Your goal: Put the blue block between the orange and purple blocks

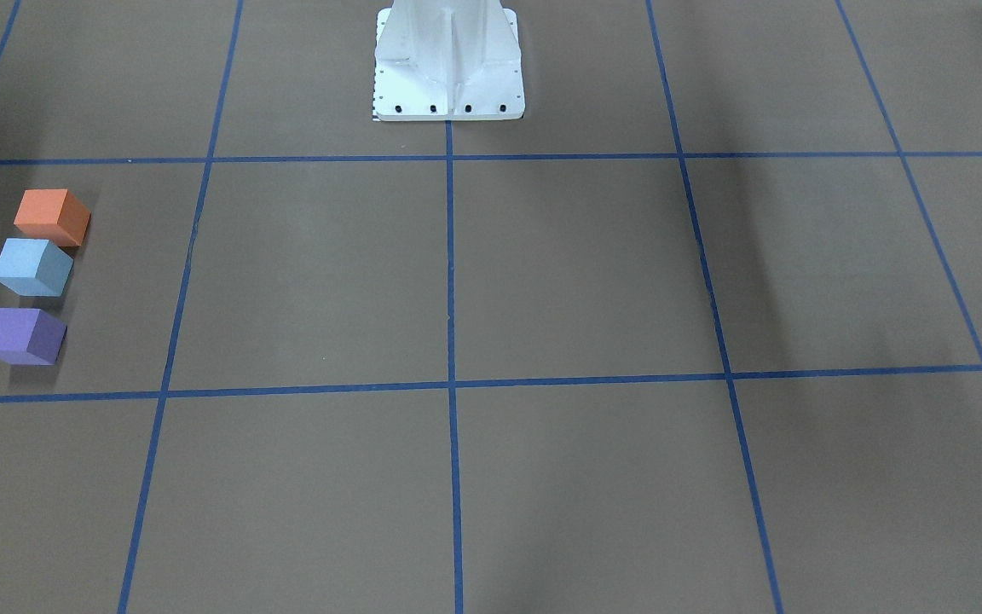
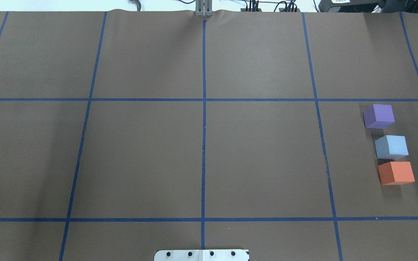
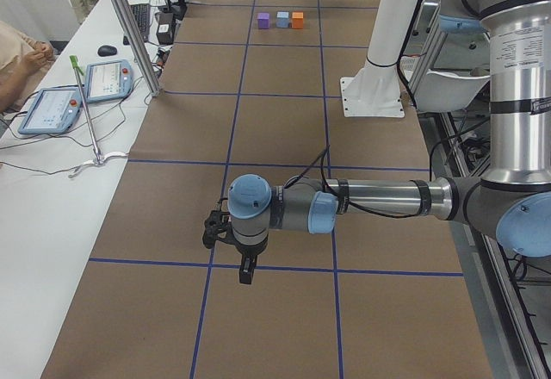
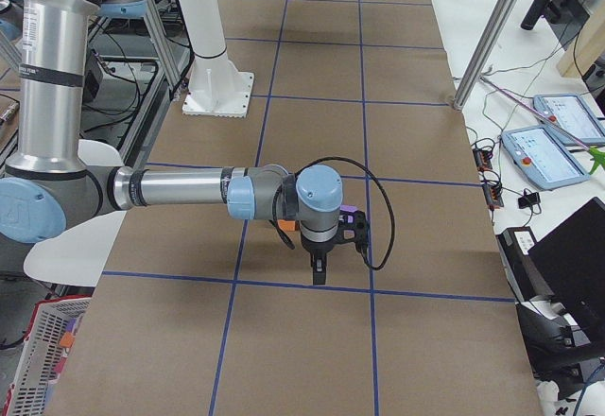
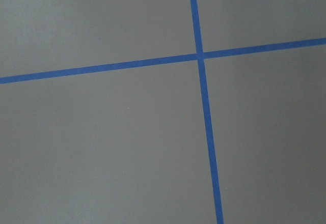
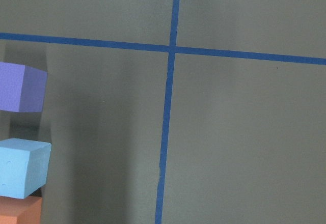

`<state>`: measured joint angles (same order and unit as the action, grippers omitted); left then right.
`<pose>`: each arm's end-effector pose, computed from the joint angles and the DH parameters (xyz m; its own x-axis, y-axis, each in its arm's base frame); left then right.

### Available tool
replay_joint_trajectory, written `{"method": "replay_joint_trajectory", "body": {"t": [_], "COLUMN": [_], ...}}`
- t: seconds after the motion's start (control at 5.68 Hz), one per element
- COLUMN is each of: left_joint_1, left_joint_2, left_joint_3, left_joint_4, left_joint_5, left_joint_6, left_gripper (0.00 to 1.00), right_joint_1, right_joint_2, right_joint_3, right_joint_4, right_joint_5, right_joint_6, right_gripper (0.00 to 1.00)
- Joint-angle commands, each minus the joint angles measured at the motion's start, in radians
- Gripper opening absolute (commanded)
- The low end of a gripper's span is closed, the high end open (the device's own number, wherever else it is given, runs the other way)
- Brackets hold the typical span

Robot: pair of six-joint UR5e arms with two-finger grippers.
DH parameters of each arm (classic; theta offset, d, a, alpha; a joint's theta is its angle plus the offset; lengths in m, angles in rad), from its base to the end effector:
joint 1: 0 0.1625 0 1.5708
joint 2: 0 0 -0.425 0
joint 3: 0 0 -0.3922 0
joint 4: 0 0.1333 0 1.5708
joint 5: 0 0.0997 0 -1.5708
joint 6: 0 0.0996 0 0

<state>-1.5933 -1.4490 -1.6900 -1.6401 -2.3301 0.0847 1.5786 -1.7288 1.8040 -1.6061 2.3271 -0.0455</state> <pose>-0.0747 -0.4433 0.6508 0.7255 0.1138 -0.6788 -0.0391 0.9914 0.1245 0.0683 -0.4262 0.6212 0.7272 -0.0671 0.6832 0.0253 0.9972 0.0710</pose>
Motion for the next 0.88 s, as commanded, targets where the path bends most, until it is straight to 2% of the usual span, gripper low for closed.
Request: {"method": "replay_joint_trajectory", "body": {"t": [0.0,0.7], "left_joint_1": [0.0,0.001], "left_joint_2": [0.001,0.009], "left_joint_3": [0.001,0.0], "left_joint_4": [0.002,0.0], "left_joint_5": [0.002,0.0], "left_joint_6": [0.0,0.0], "left_gripper": [1.0,1.0], "right_joint_1": [0.0,0.0], "right_joint_2": [0.0,0.0], "right_joint_3": [0.002,0.003], "right_joint_4": [0.0,0.0], "right_joint_5": [0.003,0.005], "right_joint_6": [0.001,0.0], "right_gripper": [1.0,1.0]}}
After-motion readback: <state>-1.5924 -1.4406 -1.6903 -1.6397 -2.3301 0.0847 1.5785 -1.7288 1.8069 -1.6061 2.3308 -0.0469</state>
